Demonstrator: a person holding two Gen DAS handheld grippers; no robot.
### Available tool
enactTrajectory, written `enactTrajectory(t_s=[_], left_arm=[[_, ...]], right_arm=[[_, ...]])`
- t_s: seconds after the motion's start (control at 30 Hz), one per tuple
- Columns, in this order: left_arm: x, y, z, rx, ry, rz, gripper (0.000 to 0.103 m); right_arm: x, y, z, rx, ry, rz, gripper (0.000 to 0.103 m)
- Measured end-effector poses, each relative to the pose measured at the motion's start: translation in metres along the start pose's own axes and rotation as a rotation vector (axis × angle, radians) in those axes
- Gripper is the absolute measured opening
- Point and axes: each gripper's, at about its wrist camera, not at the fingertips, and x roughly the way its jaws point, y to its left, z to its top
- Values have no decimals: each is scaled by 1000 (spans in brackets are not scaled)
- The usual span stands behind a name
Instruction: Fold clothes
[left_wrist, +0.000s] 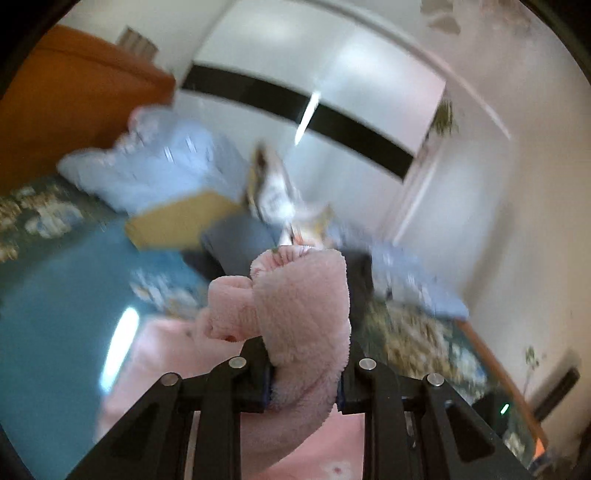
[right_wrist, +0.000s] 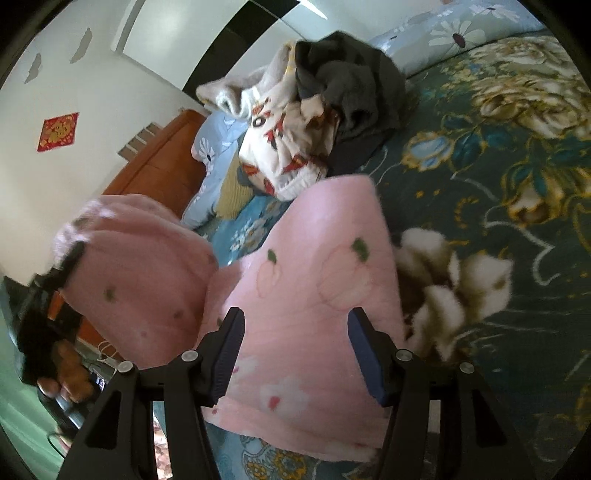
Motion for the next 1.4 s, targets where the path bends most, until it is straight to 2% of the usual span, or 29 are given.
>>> enactTrajectory(t_s=[0.1, 0.2, 0.3, 0.43, 0.53, 0.6, 0.67, 0.83, 0.93, 1.07, 1.1, 1.17, 1.2, 1.4], left_arm=[[26, -22, -31, 28, 105, -1, 25], [41, -45, -56, 93, 171, 26, 26], [54, -56, -75, 136, 250, 61, 27], [63, -55, -94, 152, 310, 75, 31], [62, -52, -99, 145, 322, 60, 39], [60, -50, -100, 119, 332, 25, 58], [57, -46, -101, 85, 344, -20, 64], [28, -22, -102, -13, 308, -95, 66], [2, 4, -93, -95, 229, -86, 68], [-25, 47, -80, -200, 113, 55, 70], [-29, 56, -78, -218, 96, 108, 70], [-31, 69, -78, -211, 94, 263, 70], [-29, 70, -81, -180, 109, 325, 70], [1, 48, -104, -25, 209, 354, 71]], right_arm=[[-9, -7, 3, 7, -17, -10, 60], [-13, -16, 4, 26, -22, -18, 60], [-13, -23, 3, 50, -17, -16, 60], [-10, -22, 2, 48, -4, -6, 60], [-7, -21, 2, 47, 4, -5, 60], [-6, -21, 1, 47, 6, -7, 60], [-5, -22, 1, 50, 8, -11, 60], [-6, -23, 2, 47, 9, -18, 60], [-8, -20, 3, 37, 0, -5, 60], [-8, 1, 2, -47, 11, 56, 60], [-6, 8, 1, -74, 19, 70, 60], [-2, 18, -3, -106, 31, 83, 60], [0, 24, -4, -125, 34, 87, 60], [6, 68, -1, -294, 22, 63, 60]])
